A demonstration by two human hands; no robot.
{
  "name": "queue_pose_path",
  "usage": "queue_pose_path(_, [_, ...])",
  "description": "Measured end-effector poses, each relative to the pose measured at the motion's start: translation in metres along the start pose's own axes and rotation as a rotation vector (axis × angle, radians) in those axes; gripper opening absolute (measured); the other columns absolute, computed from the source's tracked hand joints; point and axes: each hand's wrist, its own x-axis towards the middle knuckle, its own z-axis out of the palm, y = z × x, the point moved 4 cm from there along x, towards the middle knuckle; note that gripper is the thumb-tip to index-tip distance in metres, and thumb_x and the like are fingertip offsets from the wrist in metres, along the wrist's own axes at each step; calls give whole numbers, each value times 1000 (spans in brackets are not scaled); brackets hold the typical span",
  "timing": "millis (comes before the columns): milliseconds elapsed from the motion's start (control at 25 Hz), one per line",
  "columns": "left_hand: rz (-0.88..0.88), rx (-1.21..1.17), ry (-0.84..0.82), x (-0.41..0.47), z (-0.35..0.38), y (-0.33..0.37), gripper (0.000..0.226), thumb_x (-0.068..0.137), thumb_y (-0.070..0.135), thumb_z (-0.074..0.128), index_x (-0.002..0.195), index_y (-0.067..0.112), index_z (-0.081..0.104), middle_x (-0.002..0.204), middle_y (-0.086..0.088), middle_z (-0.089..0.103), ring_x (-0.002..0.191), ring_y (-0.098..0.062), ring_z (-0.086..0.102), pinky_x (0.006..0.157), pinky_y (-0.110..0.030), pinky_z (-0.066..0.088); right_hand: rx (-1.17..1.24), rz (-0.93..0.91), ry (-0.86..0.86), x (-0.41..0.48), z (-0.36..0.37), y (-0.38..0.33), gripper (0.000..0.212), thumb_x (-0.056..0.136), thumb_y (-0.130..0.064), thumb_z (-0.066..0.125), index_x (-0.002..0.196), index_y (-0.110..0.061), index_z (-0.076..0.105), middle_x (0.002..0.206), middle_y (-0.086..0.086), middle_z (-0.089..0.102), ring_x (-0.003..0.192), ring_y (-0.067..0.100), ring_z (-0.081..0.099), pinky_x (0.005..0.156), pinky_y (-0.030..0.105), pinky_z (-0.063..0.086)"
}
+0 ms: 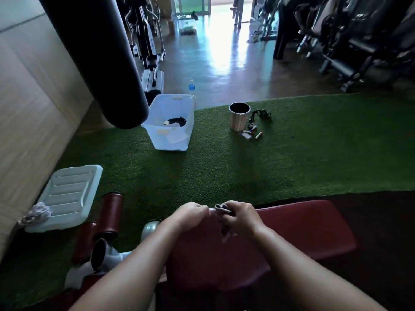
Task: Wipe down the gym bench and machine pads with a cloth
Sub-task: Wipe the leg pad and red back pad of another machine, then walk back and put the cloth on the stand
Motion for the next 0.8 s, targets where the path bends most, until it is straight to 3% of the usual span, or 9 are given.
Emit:
queue_pose_path(120, [193,434,46,-10,-8,34,64,82,75,53,127,32,69,127,3,67,121,-18,59,102,-36,50,50,41,130,-10,-43,-6,15,84,-28,75,99,-27,78,83,-6,78,74,6,72,71,32,60])
queue_pose_path(200, [306,609,99,-12,-1,68,68,87,71,58,144,34,56,143,4,56,137,-22,46,112,-40,42,54,58,243,-19,-76,-2,20,86,-31,77,105,-27,79,93,-8,78,87,8,71,77,24,54])
queue_pose_path(320, [427,784,146,-8,18,125,69,89,66,59,149,36,47,148,4,50,140,-24,40,113,-46,39,88,90,372,-38,-126,15,20,88,-33,77,107,-25,79,99,-7,79,94,10,70,83,26,51])
queue_pose_path(480, [584,928,84,6,76,222,68,89,65,60,149,36,45,146,4,49,139,-24,38,112,-52,38,151,178,581,-85,-210,68,16,90,-32,76,105,-26,79,100,-5,79,96,12,70,83,25,49])
queue_pose_path(800, [944,1027,-42,10,287,444,65,88,65,59,141,28,53,135,1,55,134,-25,44,103,-47,43,196,349,958,-229,-409,232,18,91,-36,73,105,-27,79,97,-11,77,98,9,69,88,27,54])
